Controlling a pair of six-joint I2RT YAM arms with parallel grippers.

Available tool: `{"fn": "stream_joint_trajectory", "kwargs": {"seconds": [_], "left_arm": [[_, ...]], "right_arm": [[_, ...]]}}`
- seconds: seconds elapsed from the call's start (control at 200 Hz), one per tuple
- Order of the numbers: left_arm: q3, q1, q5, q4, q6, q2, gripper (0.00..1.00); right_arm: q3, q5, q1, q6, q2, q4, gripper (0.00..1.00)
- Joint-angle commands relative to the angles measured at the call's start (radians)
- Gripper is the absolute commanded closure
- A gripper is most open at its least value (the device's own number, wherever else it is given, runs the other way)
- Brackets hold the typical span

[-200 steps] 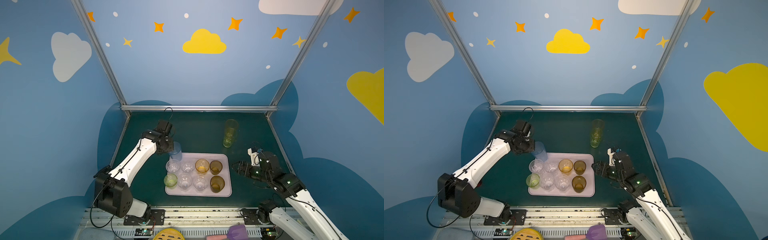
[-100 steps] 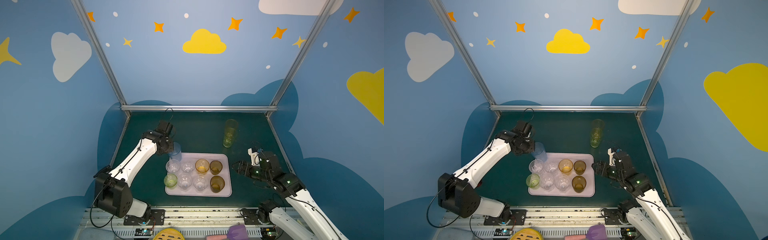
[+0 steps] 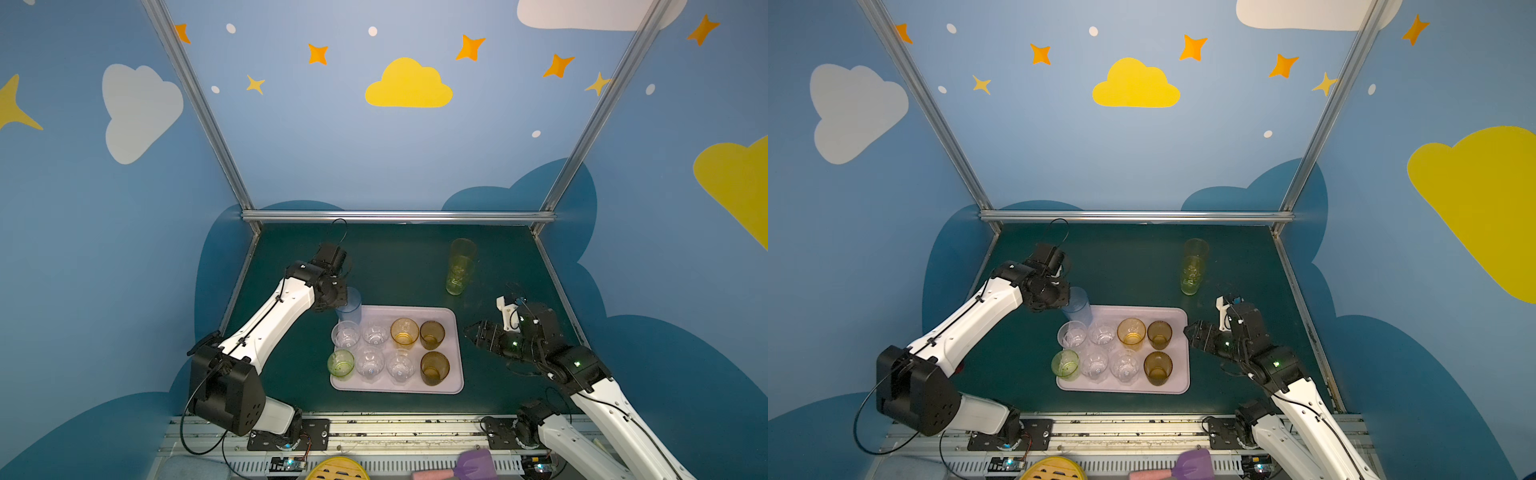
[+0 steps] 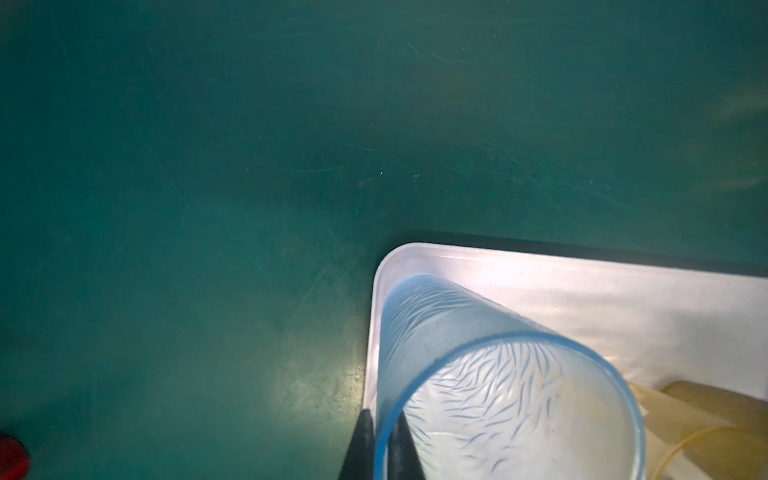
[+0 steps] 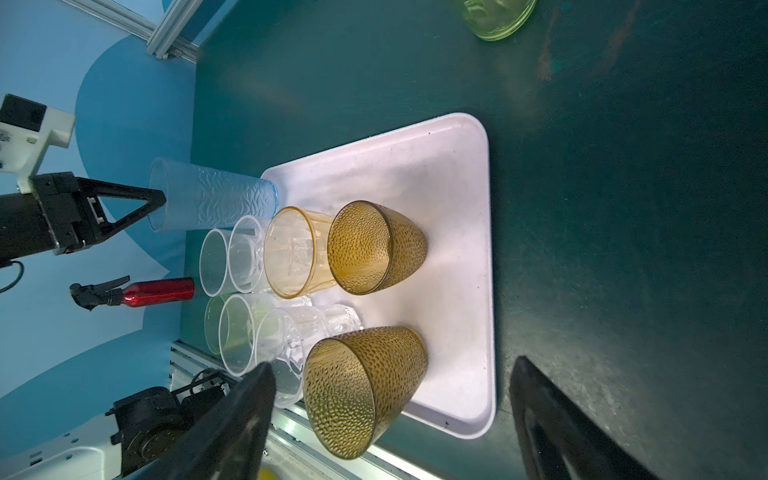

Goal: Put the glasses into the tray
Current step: 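Lower the blue cup onto the tray and open the left gripper, then draw the left gripper back while the right gripper reaches toward the yellow-green glasses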

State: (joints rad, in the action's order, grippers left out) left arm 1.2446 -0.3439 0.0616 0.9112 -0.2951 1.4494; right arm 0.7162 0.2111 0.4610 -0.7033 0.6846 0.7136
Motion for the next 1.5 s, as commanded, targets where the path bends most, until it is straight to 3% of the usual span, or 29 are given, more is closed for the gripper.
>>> {"fn": "stream_joint_trajectory", "kwargs": {"seconds": [0.0, 0.345, 0.386, 0.466, 0.591, 0.721, 1.146, 1.492], "left_arm": [[0.011, -0.004, 0.013, 0.03, -0.003, 0.002, 0.8], [0.021, -0.003, 0.031, 0.012, 0.004, -0.048, 0.56], [0.022, -0.002, 0.043, 0.011, 0.005, -0.063, 0.52], [0.018, -0.003, 0.085, 0.004, 0.004, -0.099, 0.32], [-0.02, -0.003, 0.096, -0.036, 0.004, -0.177, 0.26], [-0.07, -0.001, 0.098, -0.101, 0.005, -0.267, 0.0], [-0.239, 0.011, 0.147, -0.209, -0.001, -0.486, 0.0], [-0.281, 0.019, 0.088, -0.24, -0.024, -0.588, 0.0]], "right_arm": [[0.003, 0.012, -0.006, -0.009, -0.007, -0.011, 0.13], [-0.003, 0.016, -0.011, -0.01, -0.01, -0.014, 0.13], [-0.003, 0.016, -0.013, -0.01, -0.01, -0.015, 0.13], [-0.002, 0.014, -0.014, -0.013, -0.007, -0.017, 0.13], [0.006, 0.017, -0.018, -0.016, 0.004, -0.02, 0.13], [0.027, 0.022, -0.023, -0.004, 0.029, -0.018, 0.13], [0.062, 0.008, -0.027, -0.022, 0.048, -0.008, 0.13], [0.164, -0.039, -0.039, -0.015, 0.104, 0.045, 0.13]]}}
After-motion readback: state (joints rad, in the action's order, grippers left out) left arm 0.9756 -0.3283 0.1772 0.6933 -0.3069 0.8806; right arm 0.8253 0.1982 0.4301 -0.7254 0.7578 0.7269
